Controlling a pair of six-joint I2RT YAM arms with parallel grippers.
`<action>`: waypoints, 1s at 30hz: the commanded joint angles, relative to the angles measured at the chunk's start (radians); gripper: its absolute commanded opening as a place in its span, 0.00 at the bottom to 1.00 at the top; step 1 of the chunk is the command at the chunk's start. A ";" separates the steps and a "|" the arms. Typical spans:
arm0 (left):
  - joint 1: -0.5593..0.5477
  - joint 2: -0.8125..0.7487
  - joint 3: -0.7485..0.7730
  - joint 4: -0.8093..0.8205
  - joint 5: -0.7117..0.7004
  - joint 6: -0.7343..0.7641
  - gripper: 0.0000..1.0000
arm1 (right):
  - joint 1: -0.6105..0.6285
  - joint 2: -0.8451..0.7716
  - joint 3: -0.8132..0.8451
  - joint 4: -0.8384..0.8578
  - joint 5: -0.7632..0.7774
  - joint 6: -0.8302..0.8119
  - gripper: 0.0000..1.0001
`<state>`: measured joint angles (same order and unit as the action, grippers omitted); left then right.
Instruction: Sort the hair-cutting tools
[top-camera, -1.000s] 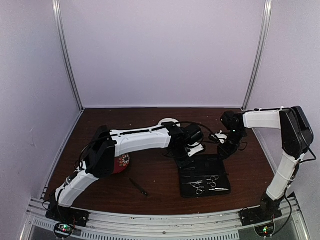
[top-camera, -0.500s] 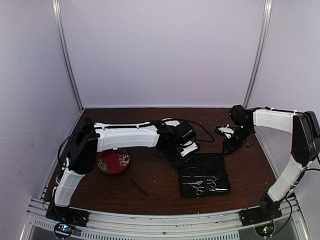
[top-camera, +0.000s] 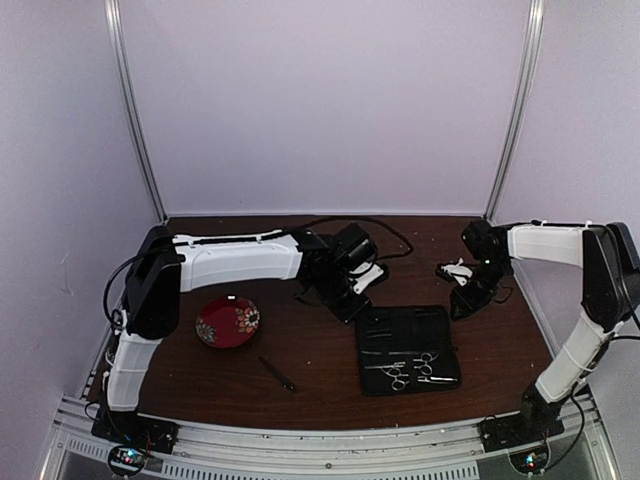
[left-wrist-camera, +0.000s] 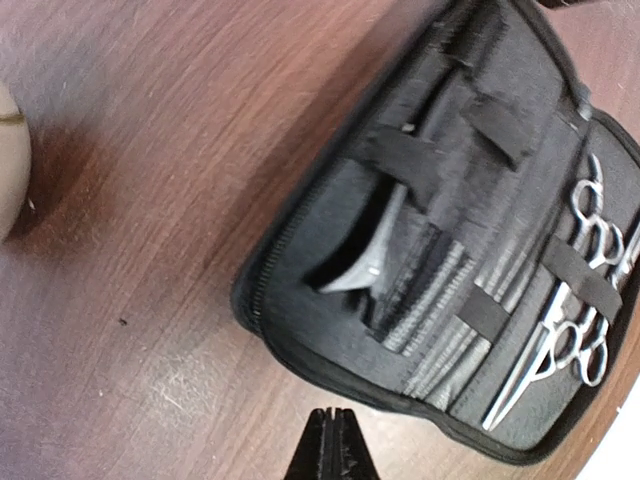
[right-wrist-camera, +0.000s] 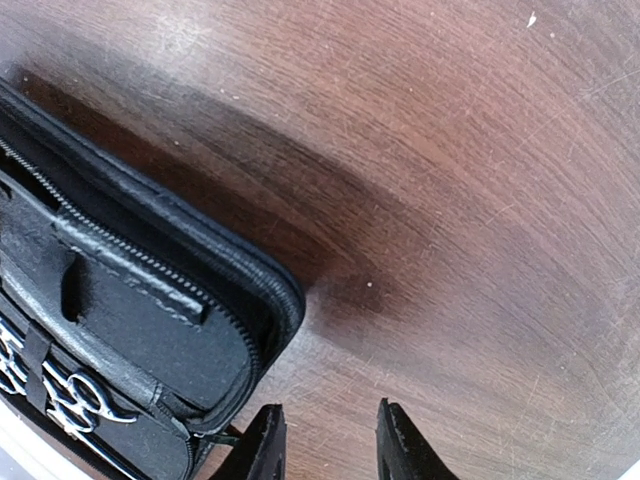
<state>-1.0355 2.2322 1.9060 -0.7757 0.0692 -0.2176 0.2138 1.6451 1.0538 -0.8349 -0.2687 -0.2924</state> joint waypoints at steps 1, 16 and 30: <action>0.012 0.060 0.062 0.051 0.051 -0.051 0.00 | -0.005 0.034 -0.004 0.018 0.004 -0.007 0.32; 0.012 0.198 0.181 0.040 0.082 -0.054 0.00 | -0.001 0.098 0.019 0.010 -0.044 -0.010 0.31; 0.012 0.283 0.272 0.064 0.175 -0.067 0.00 | 0.006 0.108 0.029 0.011 -0.051 -0.007 0.31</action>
<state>-1.0218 2.4939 2.1506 -0.7559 0.1841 -0.2634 0.2138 1.7470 1.0565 -0.8249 -0.3000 -0.2924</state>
